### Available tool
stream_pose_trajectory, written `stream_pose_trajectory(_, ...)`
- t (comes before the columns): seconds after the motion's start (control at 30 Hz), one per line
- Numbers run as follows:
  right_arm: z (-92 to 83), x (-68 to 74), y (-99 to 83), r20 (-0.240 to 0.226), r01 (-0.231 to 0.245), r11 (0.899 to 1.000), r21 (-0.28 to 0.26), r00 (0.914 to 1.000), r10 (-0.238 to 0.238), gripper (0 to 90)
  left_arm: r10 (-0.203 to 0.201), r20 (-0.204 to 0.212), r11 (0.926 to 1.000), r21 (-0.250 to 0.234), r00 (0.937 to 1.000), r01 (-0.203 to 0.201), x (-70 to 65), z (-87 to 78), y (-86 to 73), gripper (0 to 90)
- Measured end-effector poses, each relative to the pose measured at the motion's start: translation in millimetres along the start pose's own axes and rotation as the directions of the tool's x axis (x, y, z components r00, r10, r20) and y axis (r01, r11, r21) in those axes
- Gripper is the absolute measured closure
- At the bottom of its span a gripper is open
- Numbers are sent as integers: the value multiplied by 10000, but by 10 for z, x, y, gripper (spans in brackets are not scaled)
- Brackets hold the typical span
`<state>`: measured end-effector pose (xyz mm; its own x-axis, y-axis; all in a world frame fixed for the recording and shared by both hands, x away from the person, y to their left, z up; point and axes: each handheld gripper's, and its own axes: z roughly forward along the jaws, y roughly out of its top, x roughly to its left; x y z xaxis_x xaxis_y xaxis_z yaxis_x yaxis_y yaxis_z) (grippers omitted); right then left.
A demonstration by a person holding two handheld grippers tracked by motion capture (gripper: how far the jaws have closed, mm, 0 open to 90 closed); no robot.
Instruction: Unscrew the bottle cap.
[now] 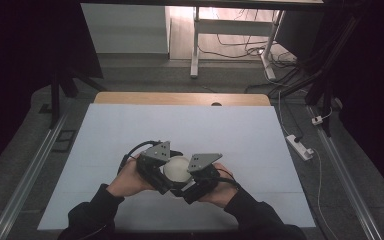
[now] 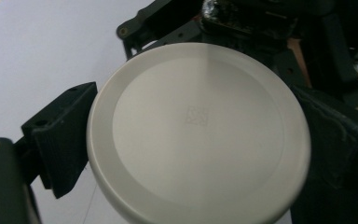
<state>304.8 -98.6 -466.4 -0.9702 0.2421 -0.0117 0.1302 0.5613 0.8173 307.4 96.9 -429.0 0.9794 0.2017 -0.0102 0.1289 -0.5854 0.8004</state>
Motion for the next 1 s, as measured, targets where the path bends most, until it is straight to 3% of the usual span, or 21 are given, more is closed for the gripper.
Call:
stream_pose_trajectory(0.17,4,-26,-9,358,-128,9999,87,9993,125,70,-559,-798,9982,177,9952,575,-24,48,42,74)
stream_pose_trajectory(0.33,20,-63,-28,946,-513,9986,140,9943,497,70,-1270,-1643,9911,181,9782,1317,-51,114,77,76)
stream_pose_trajectory(0.43,25,-71,-33,1079,-582,9982,160,9926,561,70,-1542,-1924,9870,155,9691,1602,-55,141,82,76)
stream_pose_trajectory(0.5,30,-82,-39,1120,-649,9977,179,9917,625,70,-1638,-1995,9854,124,9661,1696,-54,152,83,77)
stream_pose_trajectory(0.9,39,-100,-60,1156,-651,9976,225,9913,621,70,-1649,-2029,9860,-99,9652,1663,-64,100,104,77)
stream_pose_trajectory(1.0,39,-103,-62,1166,-643,9976,256,9913,609,70,-1752,-2080,9845,-252,9623,1738,-65,73,109,77)
